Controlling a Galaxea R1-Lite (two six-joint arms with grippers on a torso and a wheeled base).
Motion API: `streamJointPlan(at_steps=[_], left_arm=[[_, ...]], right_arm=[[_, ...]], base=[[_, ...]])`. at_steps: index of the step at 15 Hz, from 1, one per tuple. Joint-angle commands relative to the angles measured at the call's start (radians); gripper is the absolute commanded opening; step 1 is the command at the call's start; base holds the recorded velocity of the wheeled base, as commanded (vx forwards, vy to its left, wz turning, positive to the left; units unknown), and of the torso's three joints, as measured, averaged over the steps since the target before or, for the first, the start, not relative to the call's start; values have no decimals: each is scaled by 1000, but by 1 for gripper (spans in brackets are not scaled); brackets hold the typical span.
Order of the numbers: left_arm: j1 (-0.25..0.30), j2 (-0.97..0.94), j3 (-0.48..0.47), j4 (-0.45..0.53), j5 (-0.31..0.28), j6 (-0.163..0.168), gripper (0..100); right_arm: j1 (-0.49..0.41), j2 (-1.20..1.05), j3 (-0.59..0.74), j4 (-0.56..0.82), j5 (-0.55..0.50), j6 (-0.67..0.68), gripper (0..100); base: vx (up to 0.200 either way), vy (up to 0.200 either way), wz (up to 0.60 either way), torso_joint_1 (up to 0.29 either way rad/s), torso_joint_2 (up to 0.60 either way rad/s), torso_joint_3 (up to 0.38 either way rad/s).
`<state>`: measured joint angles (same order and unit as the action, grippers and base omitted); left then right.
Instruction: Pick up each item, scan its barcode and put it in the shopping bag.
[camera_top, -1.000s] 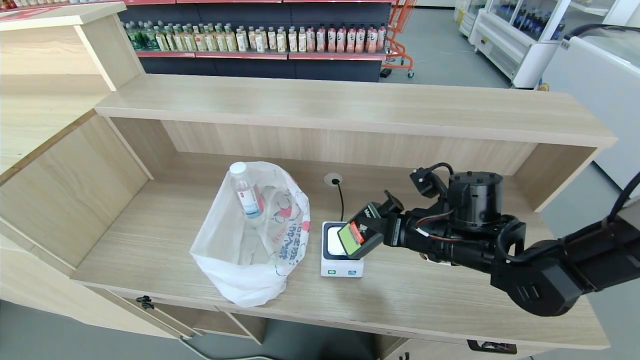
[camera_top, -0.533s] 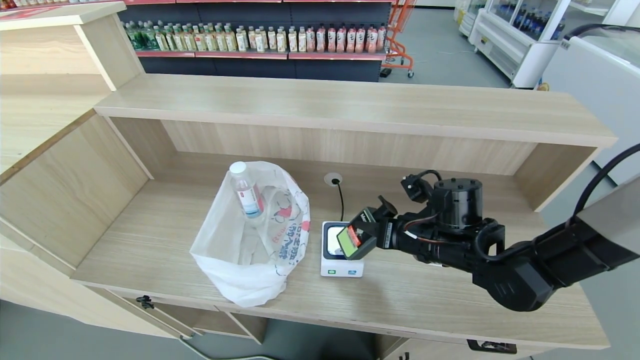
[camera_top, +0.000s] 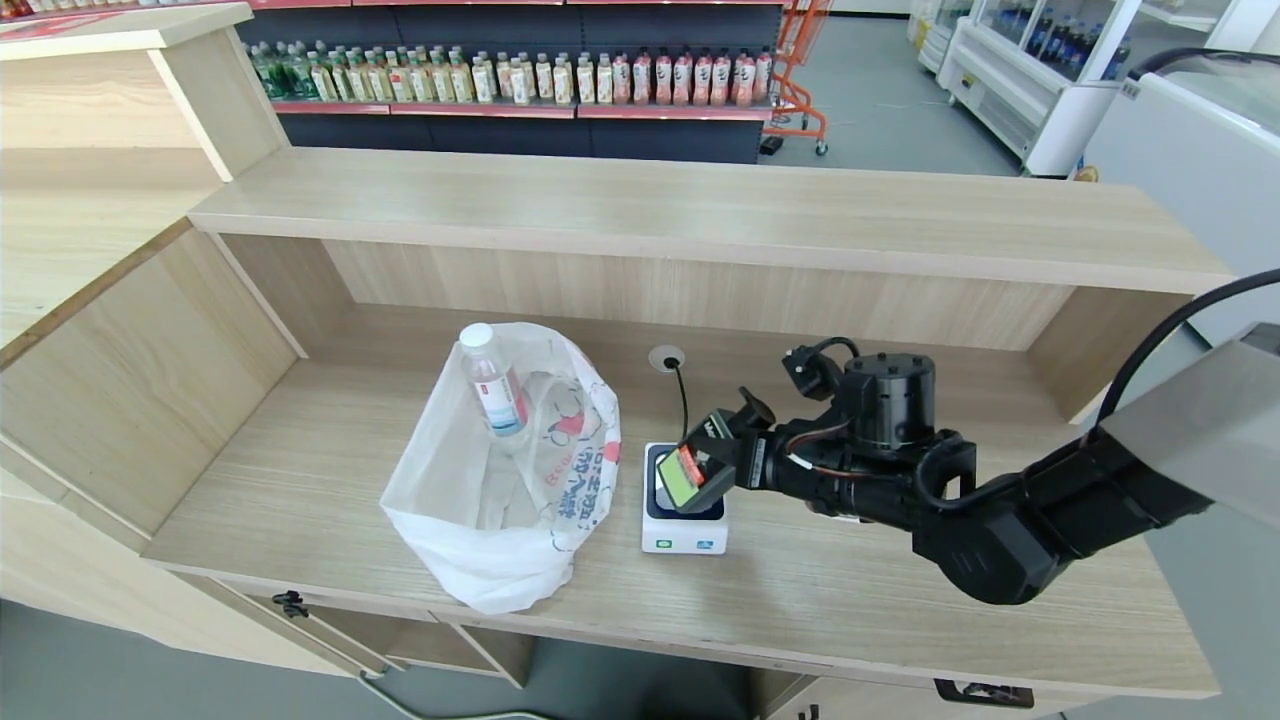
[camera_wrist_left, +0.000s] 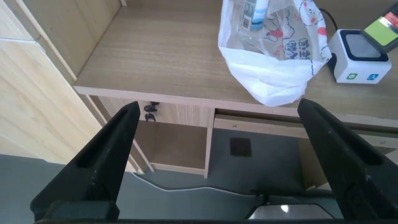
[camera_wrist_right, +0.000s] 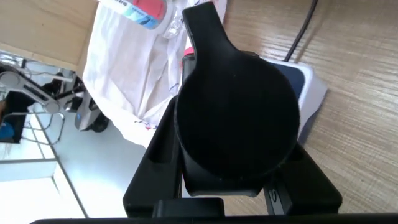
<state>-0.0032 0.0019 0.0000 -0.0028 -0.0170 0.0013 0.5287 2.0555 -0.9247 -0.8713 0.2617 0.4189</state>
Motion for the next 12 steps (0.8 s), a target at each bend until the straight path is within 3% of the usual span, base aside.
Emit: streamJointPlan(at_steps=[1, 12], left_arm=[[0, 0, 0, 0, 0, 0, 100], [0, 0, 0, 0, 0, 0, 100]], right_arm=[[2, 18, -6, -8, 21, 0, 0], [-4, 35, -5, -41, 123, 11, 0]], base=[[0, 0, 0, 0, 0, 0], [0, 0, 0, 0, 0, 0]])
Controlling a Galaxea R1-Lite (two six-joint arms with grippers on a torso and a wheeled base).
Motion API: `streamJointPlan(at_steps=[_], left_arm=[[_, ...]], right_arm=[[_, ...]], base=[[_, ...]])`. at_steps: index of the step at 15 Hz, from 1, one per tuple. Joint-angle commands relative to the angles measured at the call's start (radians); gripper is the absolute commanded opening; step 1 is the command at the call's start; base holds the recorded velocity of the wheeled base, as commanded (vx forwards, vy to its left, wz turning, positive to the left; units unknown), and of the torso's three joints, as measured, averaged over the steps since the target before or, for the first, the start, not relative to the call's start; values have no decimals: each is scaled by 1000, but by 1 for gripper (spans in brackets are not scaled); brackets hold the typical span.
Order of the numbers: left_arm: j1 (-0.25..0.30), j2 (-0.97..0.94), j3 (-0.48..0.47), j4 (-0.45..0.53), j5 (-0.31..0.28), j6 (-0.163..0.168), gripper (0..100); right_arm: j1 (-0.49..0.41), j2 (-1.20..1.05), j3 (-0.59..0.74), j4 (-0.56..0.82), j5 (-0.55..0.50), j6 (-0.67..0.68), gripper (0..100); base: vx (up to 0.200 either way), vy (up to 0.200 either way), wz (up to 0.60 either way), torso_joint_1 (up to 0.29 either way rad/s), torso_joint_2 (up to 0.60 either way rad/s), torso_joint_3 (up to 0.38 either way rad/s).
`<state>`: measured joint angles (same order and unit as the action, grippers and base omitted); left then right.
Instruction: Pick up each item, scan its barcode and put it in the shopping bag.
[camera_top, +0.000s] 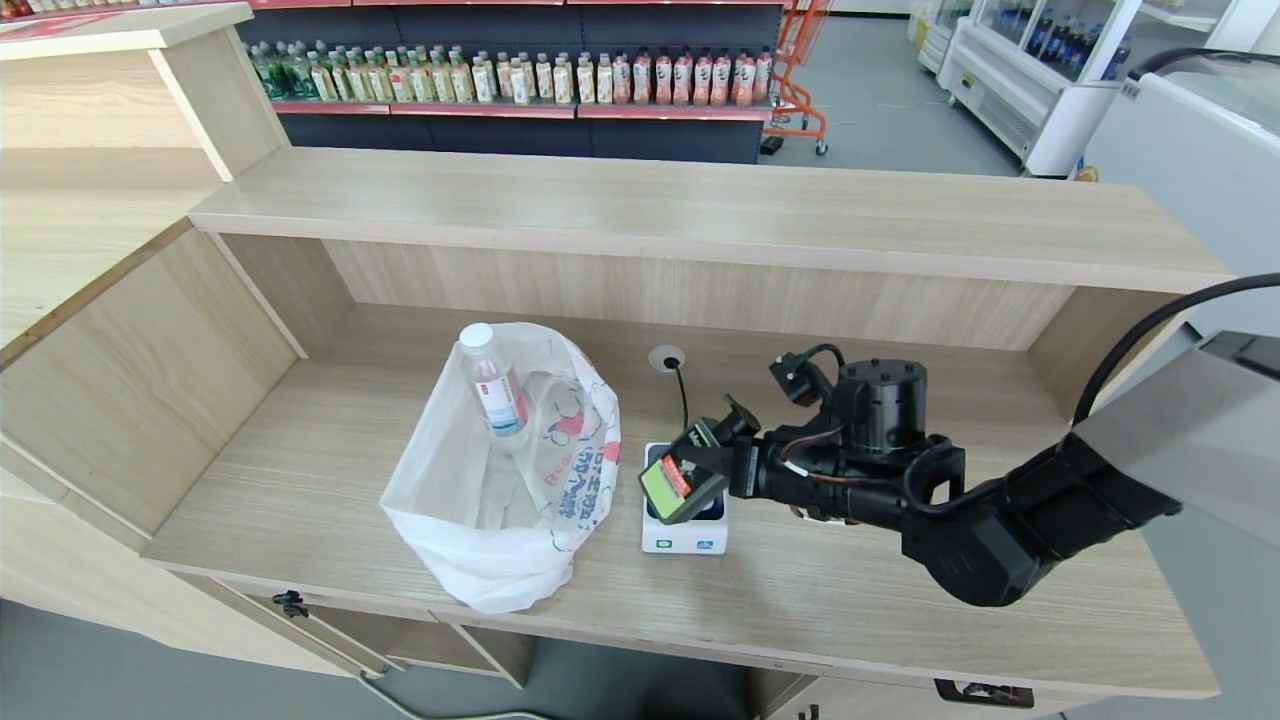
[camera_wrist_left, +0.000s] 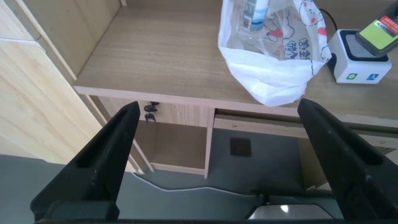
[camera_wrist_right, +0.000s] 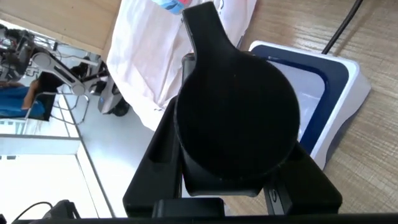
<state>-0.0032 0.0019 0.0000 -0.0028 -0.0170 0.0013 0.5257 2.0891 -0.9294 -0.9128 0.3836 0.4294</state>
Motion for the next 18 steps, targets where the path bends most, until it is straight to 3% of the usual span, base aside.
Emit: streamJointPlan(at_steps=[1, 4, 18], left_arm=[[0, 0, 0, 0, 0, 0, 100], [0, 0, 0, 0, 0, 2, 100], [0, 0, 0, 0, 0, 0, 100]], right_arm=[[-6, 3, -2, 0, 9, -6, 0], [-47, 23, -45, 11, 11, -12, 0], [-47, 135, -131, 2, 34, -26, 0]], base=[[0, 0, 0, 0, 0, 0], [0, 0, 0, 0, 0, 0], [0, 0, 0, 0, 0, 0]])
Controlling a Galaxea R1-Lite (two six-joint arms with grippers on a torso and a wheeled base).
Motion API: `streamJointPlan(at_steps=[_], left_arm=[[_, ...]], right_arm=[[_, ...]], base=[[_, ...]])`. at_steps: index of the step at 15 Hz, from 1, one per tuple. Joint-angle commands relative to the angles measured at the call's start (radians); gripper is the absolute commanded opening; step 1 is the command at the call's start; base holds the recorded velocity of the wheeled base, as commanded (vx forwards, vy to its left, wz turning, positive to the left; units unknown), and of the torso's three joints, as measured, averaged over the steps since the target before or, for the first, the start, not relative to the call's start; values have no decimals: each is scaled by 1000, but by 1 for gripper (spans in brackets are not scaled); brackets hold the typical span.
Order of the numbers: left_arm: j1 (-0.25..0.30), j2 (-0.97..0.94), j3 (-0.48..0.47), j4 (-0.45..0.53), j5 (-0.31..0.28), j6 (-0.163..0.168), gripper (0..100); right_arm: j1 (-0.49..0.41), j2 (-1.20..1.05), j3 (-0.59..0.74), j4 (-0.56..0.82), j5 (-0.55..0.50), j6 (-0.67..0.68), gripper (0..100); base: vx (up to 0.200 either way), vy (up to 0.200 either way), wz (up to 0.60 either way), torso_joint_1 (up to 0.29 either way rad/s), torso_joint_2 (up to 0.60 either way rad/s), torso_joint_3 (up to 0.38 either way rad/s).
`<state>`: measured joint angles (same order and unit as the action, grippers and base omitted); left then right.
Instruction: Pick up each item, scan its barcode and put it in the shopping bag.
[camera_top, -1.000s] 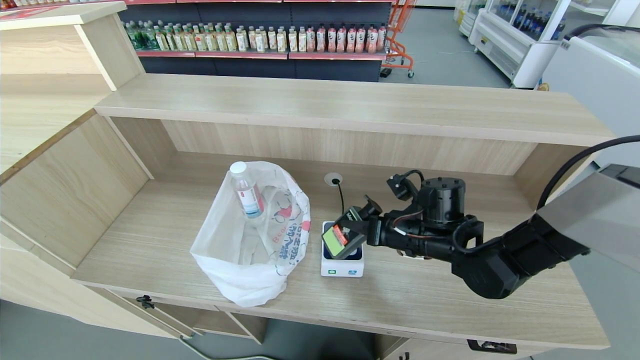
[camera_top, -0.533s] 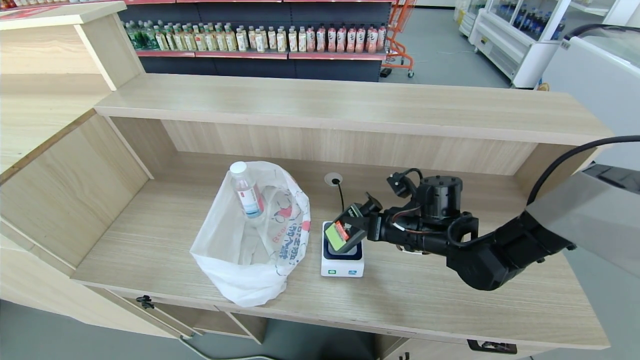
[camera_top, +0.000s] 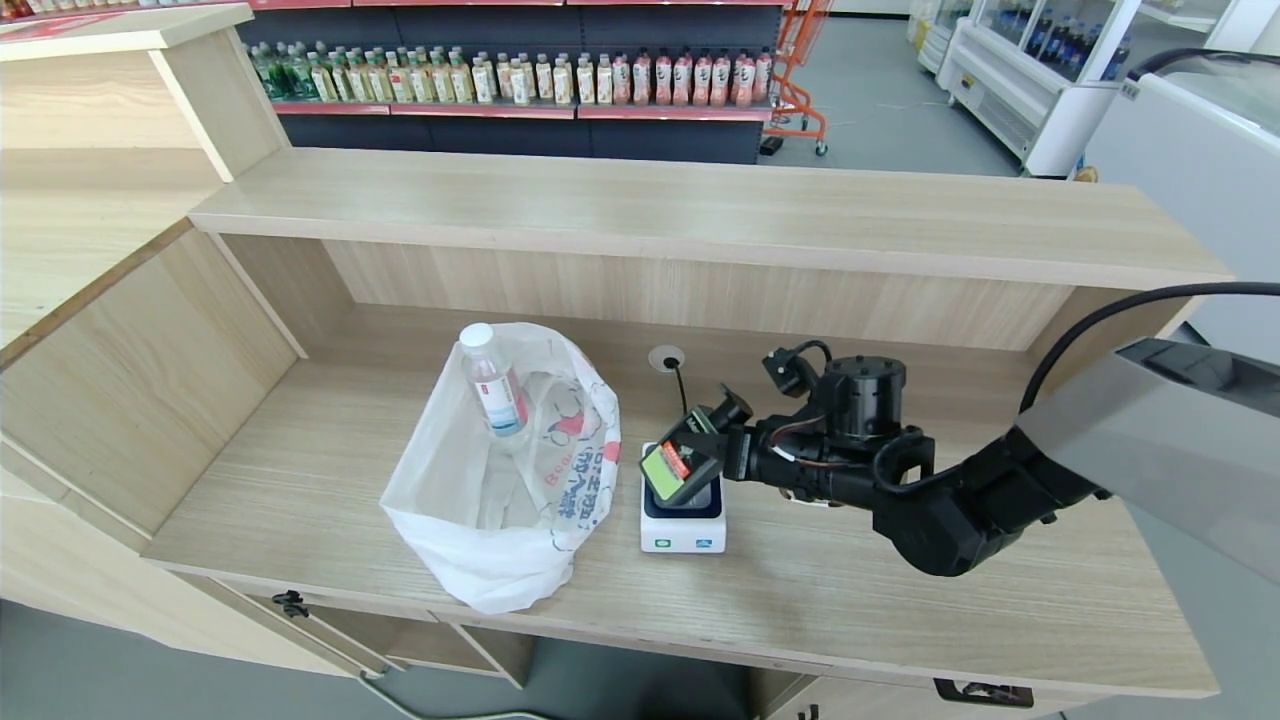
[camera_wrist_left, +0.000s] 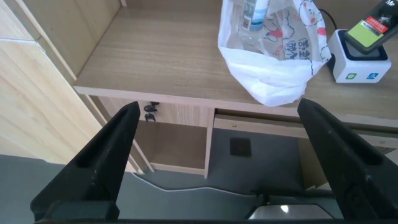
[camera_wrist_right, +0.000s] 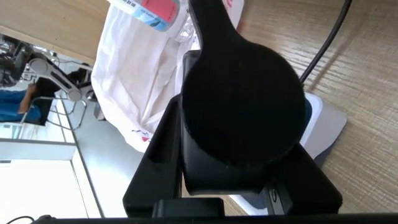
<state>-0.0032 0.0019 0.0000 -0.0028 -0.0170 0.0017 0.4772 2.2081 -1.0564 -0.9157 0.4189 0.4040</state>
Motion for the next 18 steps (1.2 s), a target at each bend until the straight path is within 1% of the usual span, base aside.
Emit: streamJointPlan(at_steps=[1, 6, 8, 10, 11, 12, 13, 14, 15, 16, 17, 18], left_arm=[[0, 0, 0, 0, 0, 0, 100], [0, 0, 0, 0, 0, 3, 100], [0, 0, 0, 0, 0, 3, 100], [0, 0, 0, 0, 0, 1, 100], [0, 0, 0, 0, 0, 1, 100], [0, 0, 0, 0, 0, 1, 100], [0, 0, 0, 0, 0, 1, 100], [0, 0, 0, 0, 0, 1, 100], [0, 0, 0, 0, 0, 1, 100], [0, 0, 0, 0, 0, 1, 100], [0, 0, 0, 0, 0, 3, 100], [0, 0, 0, 0, 0, 3, 100]], right_arm=[[1, 16, -1, 6, -2, -1, 0], [0, -1, -1, 5, -3, 1, 0], [-8, -70, 3, 6, -5, 9, 0], [-12, -212, 50, 18, -5, 13, 0], [-22, -298, 79, 44, -6, -21, 0], [-25, -407, 122, 115, -8, -126, 0], [-35, -450, 145, 138, -11, -211, 0], [-46, -485, 194, 138, -20, -333, 0], [-46, -516, 253, 135, -66, -441, 0], [-45, -533, 292, 129, -111, -505, 0], [-39, -539, 332, 94, -143, -536, 0], [-28, -542, 371, 43, -154, -541, 0]], base=[[0, 0, 0, 0, 0, 0], [0, 0, 0, 0, 0, 0], [0, 0, 0, 0, 0, 0], [0, 0, 0, 0, 0, 0], [0, 0, 0, 0, 0, 0], [0, 0, 0, 0, 0, 0], [0, 0, 0, 0, 0, 0], [0, 0, 0, 0, 0, 0], [0, 0, 0, 0, 0, 0], [0, 0, 0, 0, 0, 0], [0, 0, 0, 0, 0, 0], [0, 0, 0, 0, 0, 0]])
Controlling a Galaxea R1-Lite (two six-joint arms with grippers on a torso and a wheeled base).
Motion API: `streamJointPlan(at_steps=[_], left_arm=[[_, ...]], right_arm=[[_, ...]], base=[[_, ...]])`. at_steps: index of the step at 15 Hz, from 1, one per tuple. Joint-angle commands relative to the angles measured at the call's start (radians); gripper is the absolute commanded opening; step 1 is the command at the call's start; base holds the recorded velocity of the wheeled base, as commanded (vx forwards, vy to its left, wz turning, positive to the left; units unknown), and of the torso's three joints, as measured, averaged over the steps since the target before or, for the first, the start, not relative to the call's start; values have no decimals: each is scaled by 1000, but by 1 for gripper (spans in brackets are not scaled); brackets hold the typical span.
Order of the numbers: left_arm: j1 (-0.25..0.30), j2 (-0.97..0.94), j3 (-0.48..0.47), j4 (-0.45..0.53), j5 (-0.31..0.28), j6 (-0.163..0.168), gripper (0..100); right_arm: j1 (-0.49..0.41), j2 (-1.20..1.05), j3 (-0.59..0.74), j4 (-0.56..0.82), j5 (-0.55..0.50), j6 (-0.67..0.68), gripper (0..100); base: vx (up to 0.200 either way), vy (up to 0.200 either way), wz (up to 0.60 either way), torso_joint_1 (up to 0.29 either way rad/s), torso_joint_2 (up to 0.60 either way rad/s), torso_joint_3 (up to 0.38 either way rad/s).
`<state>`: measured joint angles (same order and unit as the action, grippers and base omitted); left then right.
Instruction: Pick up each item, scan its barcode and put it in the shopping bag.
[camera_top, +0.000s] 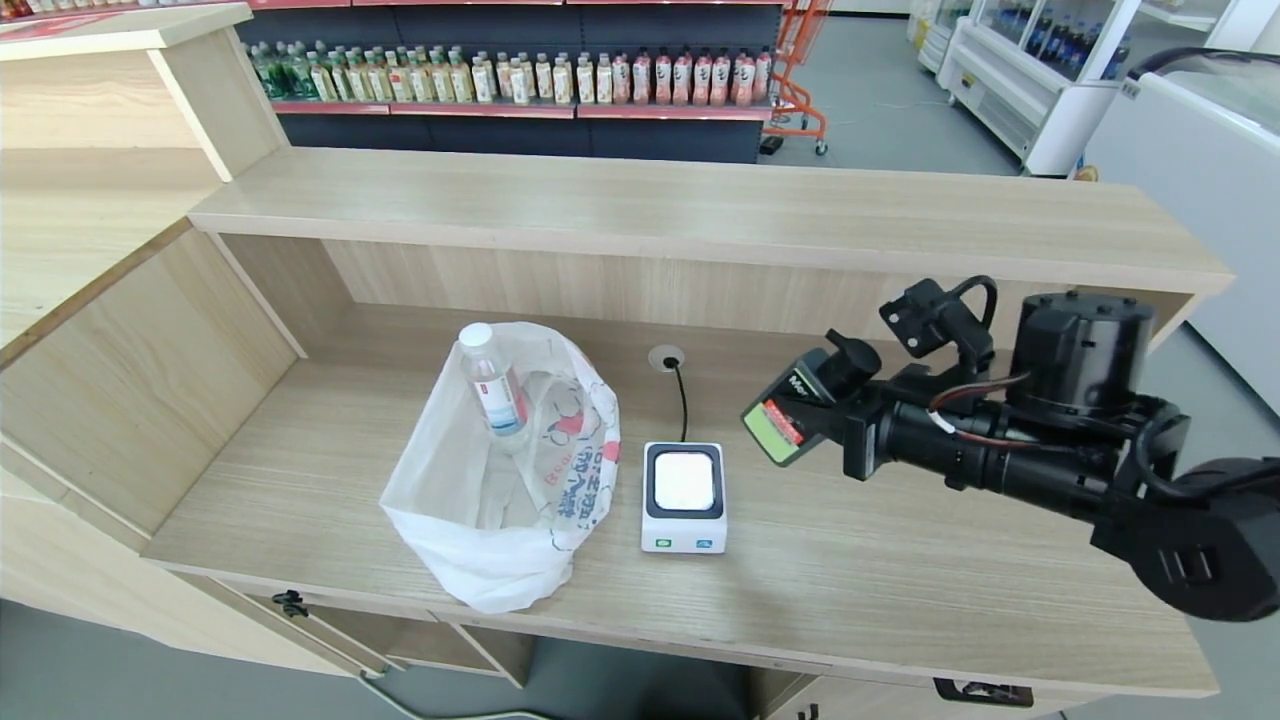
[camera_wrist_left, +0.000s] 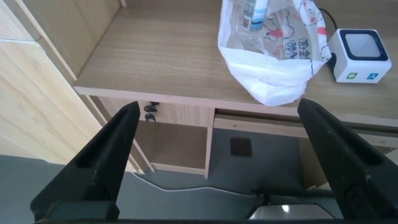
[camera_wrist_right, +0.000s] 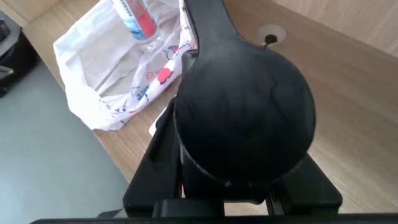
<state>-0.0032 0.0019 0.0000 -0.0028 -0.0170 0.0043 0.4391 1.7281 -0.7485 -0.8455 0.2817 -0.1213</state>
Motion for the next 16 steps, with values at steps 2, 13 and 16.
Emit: streamJointPlan(at_steps=[2, 13, 16], left_arm=[[0, 0, 0, 0, 0, 2, 100], [0, 0, 0, 0, 0, 2, 100], [0, 0, 0, 0, -1, 2, 100]], right_arm=[[30, -62, 112, -92, -18, -14, 0], [75, 91, 54, -106, 85, 77, 0], [69, 177, 43, -112, 103, 95, 0]], base=[[0, 100, 0, 4, 1, 1], [0, 200, 0, 0, 3, 2], [0, 0, 0, 0, 0, 0]])
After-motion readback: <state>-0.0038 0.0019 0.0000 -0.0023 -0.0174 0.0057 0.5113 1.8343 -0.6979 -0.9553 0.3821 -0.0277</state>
